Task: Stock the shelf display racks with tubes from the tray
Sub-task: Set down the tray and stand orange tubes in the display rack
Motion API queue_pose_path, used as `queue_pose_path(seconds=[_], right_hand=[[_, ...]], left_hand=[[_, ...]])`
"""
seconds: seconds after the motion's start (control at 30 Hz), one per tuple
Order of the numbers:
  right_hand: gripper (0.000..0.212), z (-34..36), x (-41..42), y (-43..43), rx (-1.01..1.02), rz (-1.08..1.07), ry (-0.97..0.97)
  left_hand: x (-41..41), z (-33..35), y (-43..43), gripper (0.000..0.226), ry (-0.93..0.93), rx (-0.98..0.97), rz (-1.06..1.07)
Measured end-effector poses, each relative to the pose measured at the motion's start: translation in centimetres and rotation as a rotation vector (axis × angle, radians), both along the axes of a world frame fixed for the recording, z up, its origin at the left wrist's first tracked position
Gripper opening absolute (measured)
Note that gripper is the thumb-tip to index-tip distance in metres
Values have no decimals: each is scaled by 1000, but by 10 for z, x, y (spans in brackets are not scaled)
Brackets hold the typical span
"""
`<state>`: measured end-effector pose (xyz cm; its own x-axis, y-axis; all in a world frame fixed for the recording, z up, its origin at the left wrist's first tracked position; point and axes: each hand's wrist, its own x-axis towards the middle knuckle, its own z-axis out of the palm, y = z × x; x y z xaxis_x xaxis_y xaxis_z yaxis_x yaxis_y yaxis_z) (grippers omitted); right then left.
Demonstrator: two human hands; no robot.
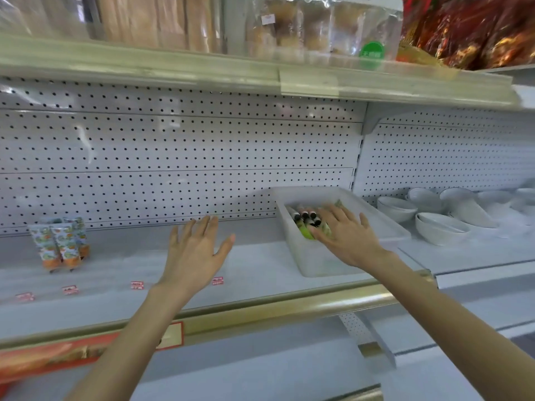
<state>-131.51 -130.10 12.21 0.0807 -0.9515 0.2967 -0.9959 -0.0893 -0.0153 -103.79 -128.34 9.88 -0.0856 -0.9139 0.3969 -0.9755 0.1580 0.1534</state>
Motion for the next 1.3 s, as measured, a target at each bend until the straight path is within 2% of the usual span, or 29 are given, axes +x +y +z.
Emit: queue_pose_path(seconds=[0.07,0.17,0.23,0.43,0.6,0.87,1.17,1.3], right_hand=[[62,-1,-11,-4,34,0,-17],[63,0,-20,-12,71,-1,-44],[62,3,-22,-19,85,3,-62],[58,14,-18,-53,81,-1,-120],[65,18,-20,-89,122,-18,-145],[62,4,-24,-135,277,-91,-261],[57,8,-30,-199,392,-63,-421],[51,4,-32,-224,472,-152,-446]], left_hand=[[-9,2,0,94,-5,20,-9],[-21,9,-9,69,26,48,-20],[-27,15,-18,62,26,56,-37],[-35,26,-62,62,58,81,-100],[-49,28,-102,59,130,157,-150],[-65,23,-139,59,64,230,-216],[-63,18,-161,55,138,183,-236],[-66,18,-169,55,171,181,-199]])
